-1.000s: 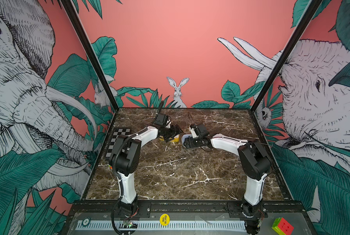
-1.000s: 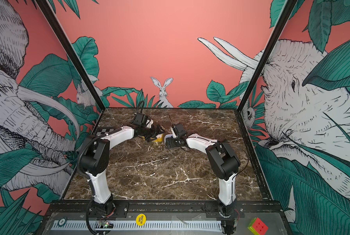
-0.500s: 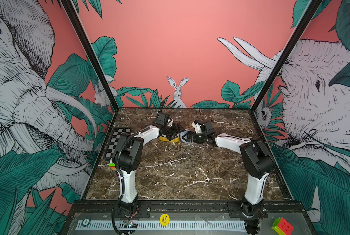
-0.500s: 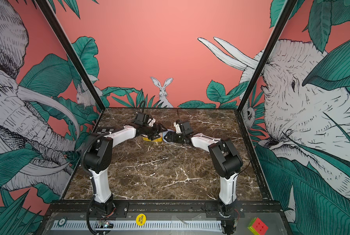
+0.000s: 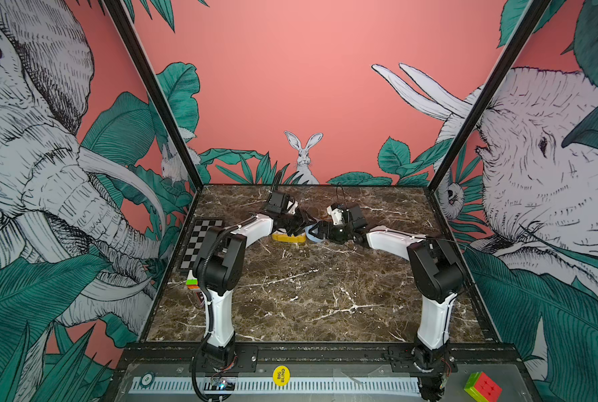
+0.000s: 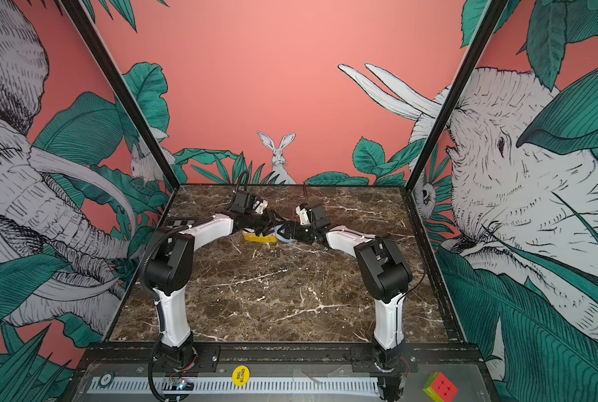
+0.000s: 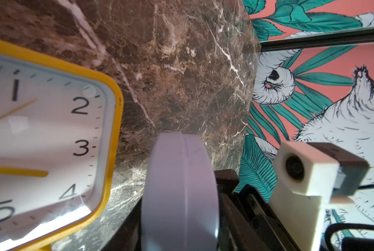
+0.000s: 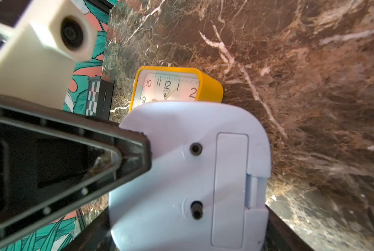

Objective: Insert the battery into the alarm
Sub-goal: Adjust the alarm at the center of the board.

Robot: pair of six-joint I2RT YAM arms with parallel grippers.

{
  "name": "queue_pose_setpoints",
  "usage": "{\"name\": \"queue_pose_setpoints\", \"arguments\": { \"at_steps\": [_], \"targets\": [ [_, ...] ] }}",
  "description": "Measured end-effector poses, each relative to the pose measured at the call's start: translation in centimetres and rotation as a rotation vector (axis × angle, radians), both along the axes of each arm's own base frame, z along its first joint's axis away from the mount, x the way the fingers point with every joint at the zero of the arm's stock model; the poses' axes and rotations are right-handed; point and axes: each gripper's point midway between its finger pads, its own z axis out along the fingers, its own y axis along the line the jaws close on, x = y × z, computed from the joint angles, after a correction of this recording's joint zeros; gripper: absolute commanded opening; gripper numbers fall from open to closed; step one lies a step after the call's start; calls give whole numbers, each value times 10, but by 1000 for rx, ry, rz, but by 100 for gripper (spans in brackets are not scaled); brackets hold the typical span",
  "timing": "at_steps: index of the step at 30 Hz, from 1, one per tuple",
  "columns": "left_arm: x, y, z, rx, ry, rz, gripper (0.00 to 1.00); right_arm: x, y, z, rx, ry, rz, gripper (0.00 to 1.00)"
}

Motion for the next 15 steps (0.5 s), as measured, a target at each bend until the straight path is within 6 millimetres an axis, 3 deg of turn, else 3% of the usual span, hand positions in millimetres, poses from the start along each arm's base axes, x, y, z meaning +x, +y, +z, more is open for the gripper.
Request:
{"name": "queue_pose_setpoints", "arguments": {
  "at_steps": [6, 11, 15],
  "targets": [
    [2, 0, -2, -1, -4, 2, 37, 3, -1, 0, 11, 11, -11, 65],
    [2, 0, -2, -1, -4, 3, 30, 3, -1, 0, 10, 10, -11, 86],
    [2, 0, -3, -2, 1, 3, 27, 2, -3, -2, 0, -3, -8, 97]
  ]
}}
